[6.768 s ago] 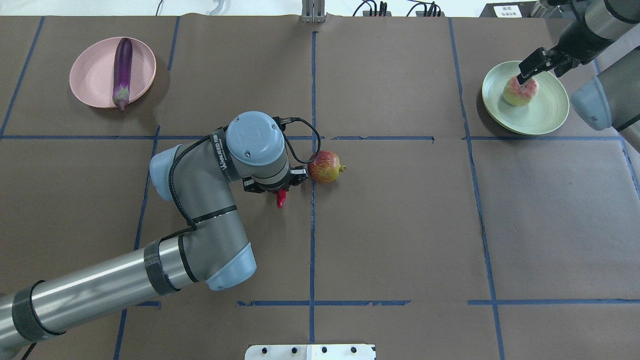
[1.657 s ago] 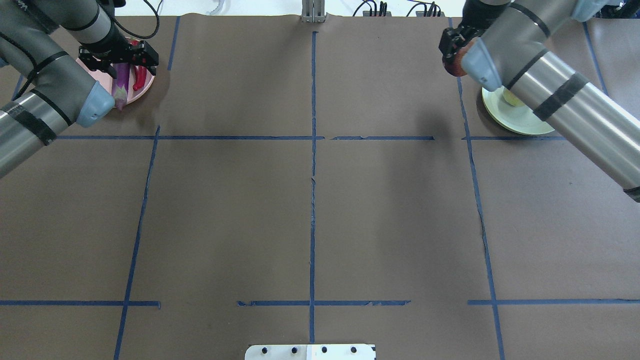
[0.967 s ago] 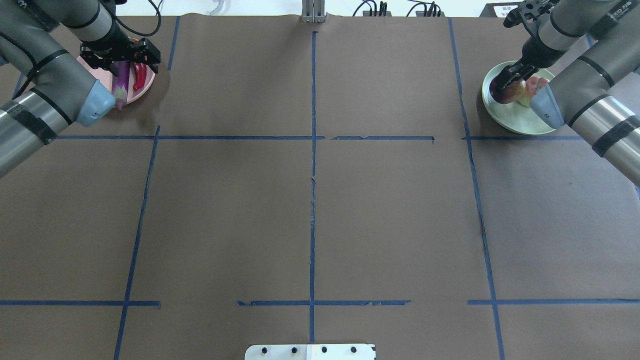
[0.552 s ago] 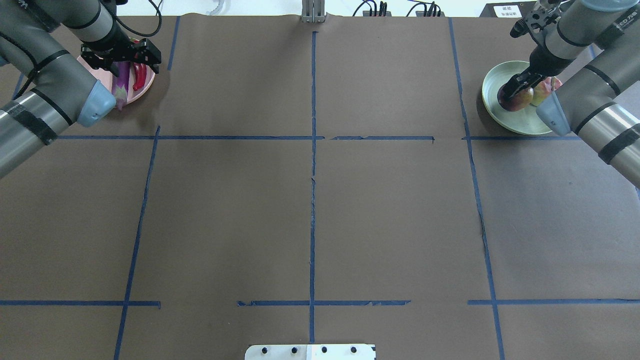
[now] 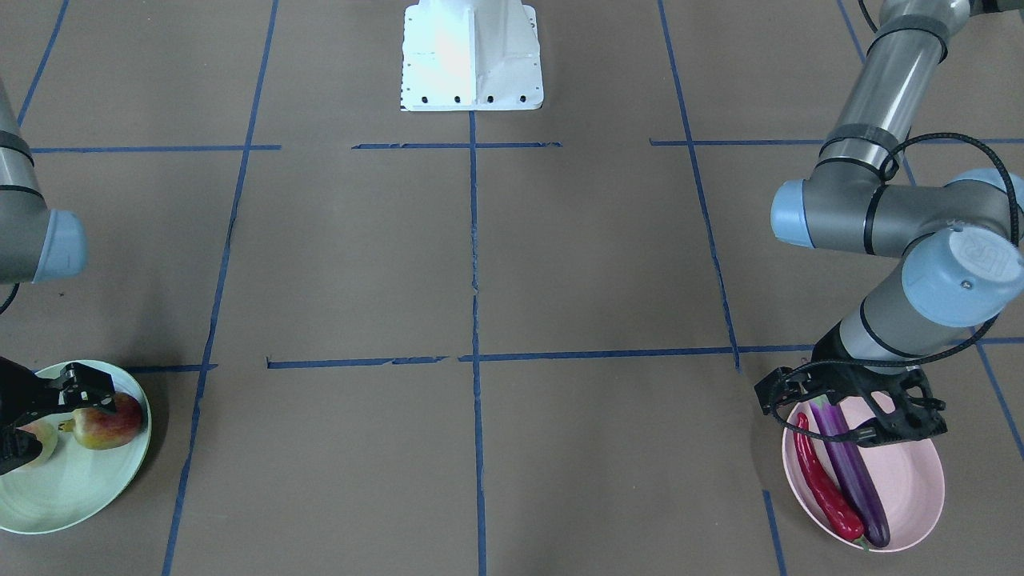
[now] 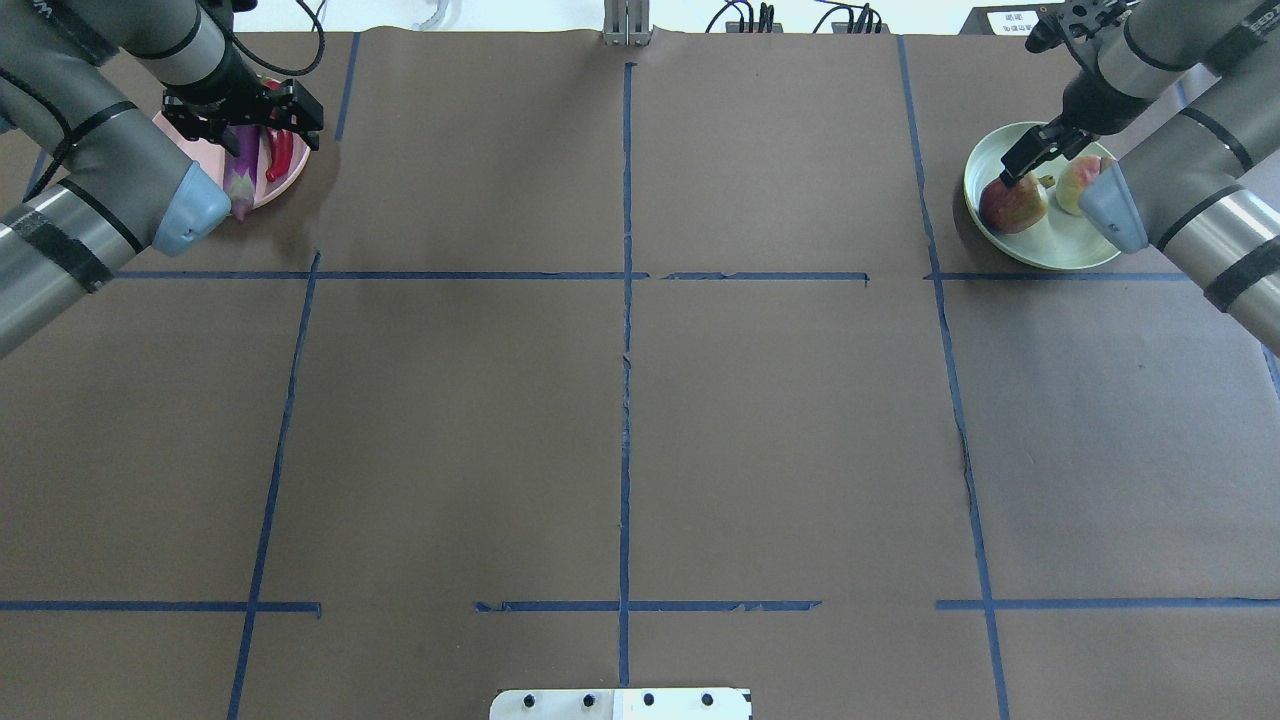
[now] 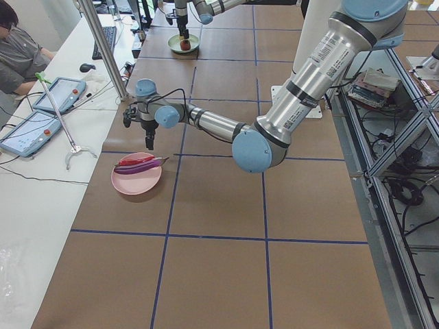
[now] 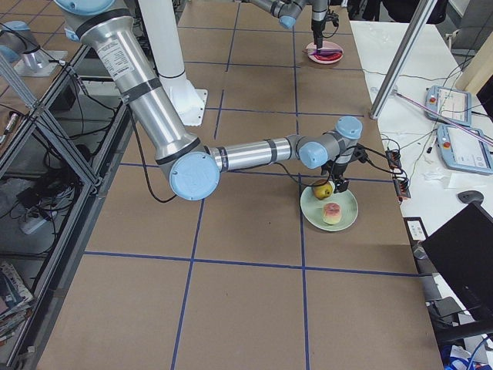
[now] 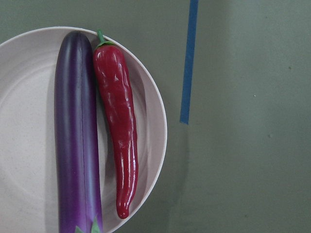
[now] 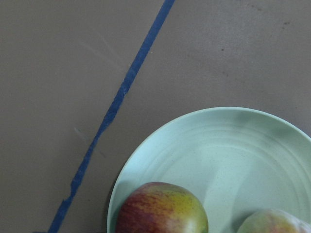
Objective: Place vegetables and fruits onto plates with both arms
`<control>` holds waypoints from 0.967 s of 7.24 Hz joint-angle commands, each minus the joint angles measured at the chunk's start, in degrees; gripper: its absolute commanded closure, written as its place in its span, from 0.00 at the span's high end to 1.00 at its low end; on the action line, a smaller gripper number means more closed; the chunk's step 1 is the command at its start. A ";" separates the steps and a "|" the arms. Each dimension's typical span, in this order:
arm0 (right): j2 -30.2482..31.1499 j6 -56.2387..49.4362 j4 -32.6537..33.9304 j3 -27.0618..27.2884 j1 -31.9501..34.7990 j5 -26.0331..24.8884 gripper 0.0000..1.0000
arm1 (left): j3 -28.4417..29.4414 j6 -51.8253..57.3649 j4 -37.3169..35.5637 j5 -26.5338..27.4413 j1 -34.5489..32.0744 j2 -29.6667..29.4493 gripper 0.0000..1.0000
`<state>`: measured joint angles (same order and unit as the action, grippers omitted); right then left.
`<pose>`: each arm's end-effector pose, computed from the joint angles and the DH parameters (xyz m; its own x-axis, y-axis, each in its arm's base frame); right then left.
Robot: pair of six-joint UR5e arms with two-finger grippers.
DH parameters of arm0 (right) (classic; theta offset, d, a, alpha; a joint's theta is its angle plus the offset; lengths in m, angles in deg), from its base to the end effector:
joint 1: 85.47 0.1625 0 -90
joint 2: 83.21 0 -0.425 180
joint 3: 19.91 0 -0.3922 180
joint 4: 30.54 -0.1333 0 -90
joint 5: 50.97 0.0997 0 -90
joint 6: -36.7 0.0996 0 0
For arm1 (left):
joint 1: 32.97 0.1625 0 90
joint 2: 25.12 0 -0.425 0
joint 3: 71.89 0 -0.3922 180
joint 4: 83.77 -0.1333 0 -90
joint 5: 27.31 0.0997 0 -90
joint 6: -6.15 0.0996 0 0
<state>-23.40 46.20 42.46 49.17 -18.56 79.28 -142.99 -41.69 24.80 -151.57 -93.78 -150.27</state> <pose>-0.2205 -0.6929 0.4907 0.6399 -0.4185 0.6445 0.2495 0.9064 0.3409 0.2984 -0.6925 0.4109 0.6759 -0.0724 -0.7335 0.1499 0.9879 0.0407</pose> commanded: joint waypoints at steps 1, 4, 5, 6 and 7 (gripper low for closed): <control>1.44 0.34 5.11 3.94 4.44 2.64 1.00 | -4.46 9.80 -0.37 -6.85 -4.28 5.67 1.00; 16.81 -0.71 5.31 15.97 6.55 2.02 1.00 | -8.87 32.56 -0.72 -9.68 -14.31 19.29 1.00; 19.71 -0.71 5.31 16.61 9.44 3.41 1.00 | -8.96 36.80 -0.81 -10.21 -17.82 22.46 1.00; 22.00 -0.71 5.05 17.31 10.69 4.47 1.00 | -9.05 38.93 -2.21 -10.48 -20.46 23.79 1.00; 25.15 -0.71 5.05 19.41 12.35 4.48 1.00 | -11.05 43.92 -5.79 -10.39 -23.19 26.33 1.00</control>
<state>-2.05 45.50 47.59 66.43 -8.31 83.23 -152.41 -3.19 22.25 -161.83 -113.41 -126.92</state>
